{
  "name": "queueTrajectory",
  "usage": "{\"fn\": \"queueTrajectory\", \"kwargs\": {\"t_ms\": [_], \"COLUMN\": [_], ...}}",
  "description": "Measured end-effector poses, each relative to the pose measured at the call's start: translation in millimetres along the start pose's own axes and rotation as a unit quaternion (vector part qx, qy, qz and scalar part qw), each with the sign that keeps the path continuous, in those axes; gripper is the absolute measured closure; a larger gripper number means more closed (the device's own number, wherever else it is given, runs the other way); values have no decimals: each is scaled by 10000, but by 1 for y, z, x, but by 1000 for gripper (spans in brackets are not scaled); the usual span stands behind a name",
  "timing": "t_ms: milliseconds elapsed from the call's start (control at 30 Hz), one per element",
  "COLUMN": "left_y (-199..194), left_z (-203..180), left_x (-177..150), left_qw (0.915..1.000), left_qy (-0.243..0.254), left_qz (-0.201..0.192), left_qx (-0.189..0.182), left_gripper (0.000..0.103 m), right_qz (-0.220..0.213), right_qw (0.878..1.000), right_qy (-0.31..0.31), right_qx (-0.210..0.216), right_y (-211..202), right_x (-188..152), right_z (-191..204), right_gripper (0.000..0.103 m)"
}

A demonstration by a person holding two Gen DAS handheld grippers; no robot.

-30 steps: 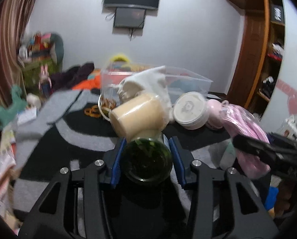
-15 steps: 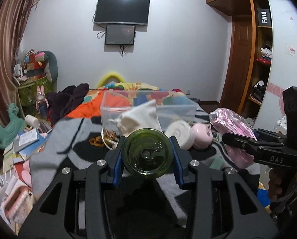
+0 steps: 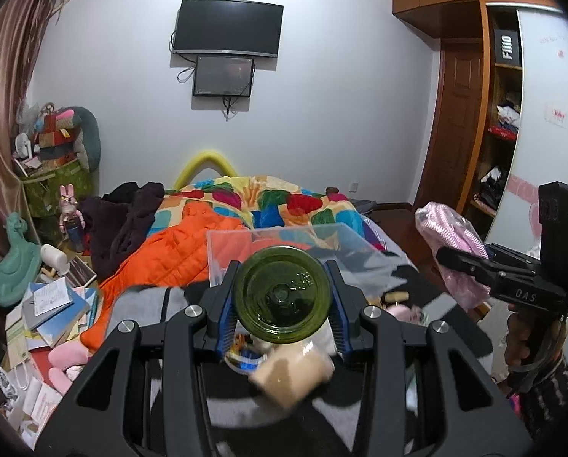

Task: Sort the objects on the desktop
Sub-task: 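Grasp the green glass bottle with the left tool while the right tool lifts the pink rope, then lower the bottle and rope into the clear box and open both tools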

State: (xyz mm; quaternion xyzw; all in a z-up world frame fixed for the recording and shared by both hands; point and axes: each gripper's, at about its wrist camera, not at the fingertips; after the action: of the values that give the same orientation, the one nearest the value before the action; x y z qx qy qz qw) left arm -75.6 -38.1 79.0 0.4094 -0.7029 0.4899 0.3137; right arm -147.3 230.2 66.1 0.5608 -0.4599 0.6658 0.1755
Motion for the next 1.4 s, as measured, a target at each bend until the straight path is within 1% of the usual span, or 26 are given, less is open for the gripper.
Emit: {"fn": "queueTrajectory", "kwargs": {"t_ms": [133, 233, 333, 400, 533, 600, 667, 767, 867, 900, 1000, 1100, 1267, 1333, 1400], "left_y": [25, 45, 69, 84, 110, 125, 136, 150, 160, 164, 172, 177, 184, 185, 184], "left_z": [8, 9, 12, 17, 23, 26, 26, 22, 21, 22, 23, 23, 29, 28, 25], "left_x": [14, 22, 29, 33, 34, 34, 30, 25, 20, 18, 13, 8, 3, 1, -1], "left_qw": [9998, 9996, 9987, 9977, 9975, 9965, 9957, 9951, 9939, 9927, 9904, 9890, 9851, 9848, 9848], "left_qy": [-192, -221, -326, -409, -339, -336, -294, -65, -19, -33, -24, -5, -192, -154, -104], "left_qz": [110, 153, 387, 535, 588, 729, 842, 895, 1030, 1147, 1325, 1412, 1677, 1698, 1700], "left_qx": [-11, 34, -11, -2, 220, 212, 238, 406, 401, 377, 396, 430, 329, 342, 335], "left_gripper": [62, 62, 62, 62, 62, 62, 62, 62, 62, 62, 62, 62, 62, 62, 62], "right_qz": [-98, -70, 24, 166, 493, 685, 854, 1093, 1306, 1378, 1641, 1918, 2288, 2392, 2491], "right_qw": [9999, 9998, 9997, 9993, 9980, 9965, 9952, 9927, 9892, 9880, 9833, 9771, 9674, 9646, 9632], "right_qy": [21, -128, -171, -248, -364, -450, -466, -514, -657, -686, -754, -850, -996, -1003, -883], "right_qx": [-39, -134, -165, -226, -163, -169, -85, 53, 104, 126, 241, 365, 432, 469, 488], "right_y": [13, 29, 50, 67, 95, 112, 126, 145, 161, 166, 179, 189, 202, 205, 207], "right_x": [20, 34, 42, 45, 39, 34, 32, 28, 23, 22, 22, 20, 14, 12, 12], "right_z": [-6, -8, -13, -15, -21, -20, -25, -27, -26, -26, -27, -24, -21, -22, -25], "right_gripper": [50, 50, 50, 50, 50, 50, 50, 50, 50, 50, 50, 50, 50, 50, 48]}}
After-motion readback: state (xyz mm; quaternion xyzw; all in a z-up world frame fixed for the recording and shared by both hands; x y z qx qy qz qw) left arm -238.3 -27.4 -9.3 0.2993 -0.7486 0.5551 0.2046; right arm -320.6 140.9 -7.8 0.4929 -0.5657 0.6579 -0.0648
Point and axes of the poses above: each gripper's, at about its wrist camera, not at the fingertips, and y roughly the way its jaws point, z to its left, x to its top, and after that the axes turned 14 degrees about -y, right-handed
